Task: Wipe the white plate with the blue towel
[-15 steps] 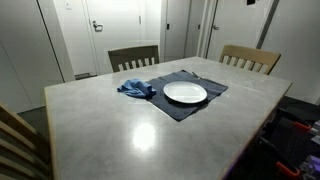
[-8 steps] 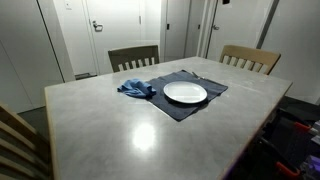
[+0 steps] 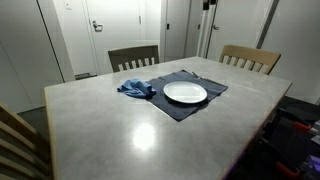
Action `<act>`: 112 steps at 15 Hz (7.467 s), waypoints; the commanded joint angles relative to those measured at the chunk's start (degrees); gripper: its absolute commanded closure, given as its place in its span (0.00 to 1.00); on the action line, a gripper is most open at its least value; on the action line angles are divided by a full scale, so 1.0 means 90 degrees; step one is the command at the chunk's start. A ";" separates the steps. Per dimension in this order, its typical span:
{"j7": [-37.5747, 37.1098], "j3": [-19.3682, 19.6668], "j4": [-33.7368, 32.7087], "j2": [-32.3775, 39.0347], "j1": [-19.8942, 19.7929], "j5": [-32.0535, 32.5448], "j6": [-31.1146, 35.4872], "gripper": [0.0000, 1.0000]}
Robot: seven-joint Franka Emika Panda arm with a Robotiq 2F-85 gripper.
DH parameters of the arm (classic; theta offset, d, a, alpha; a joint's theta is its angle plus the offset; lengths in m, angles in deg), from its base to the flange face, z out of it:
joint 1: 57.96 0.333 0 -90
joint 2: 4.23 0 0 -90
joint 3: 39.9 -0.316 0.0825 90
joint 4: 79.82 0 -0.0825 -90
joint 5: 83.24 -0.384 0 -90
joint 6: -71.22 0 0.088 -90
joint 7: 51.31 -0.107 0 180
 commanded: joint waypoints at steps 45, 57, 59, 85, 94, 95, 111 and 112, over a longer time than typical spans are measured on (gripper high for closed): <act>-0.0449 -0.0475 -0.4356 0.5254 0.1017 -0.1188 0.0474 0.00; -0.0108 -0.0512 -0.5002 0.6095 0.1113 -0.1270 0.0134 0.00; -0.0177 -0.0506 -0.5161 0.6209 0.1144 -0.1287 0.0040 0.00; -0.1016 -0.0586 -0.4586 0.6690 0.0879 -0.2295 0.1659 0.47; -0.1447 -0.0390 -0.4306 0.6488 0.0860 -0.2283 0.1879 1.00; -0.1429 -0.0413 -0.4212 0.6430 0.0817 -0.2307 0.1934 1.00; 0.0141 -0.1041 -0.2146 0.5147 0.0166 -0.2718 0.3030 0.97; 0.0177 -0.1046 -0.1987 0.5024 0.0160 -0.2701 0.3081 0.97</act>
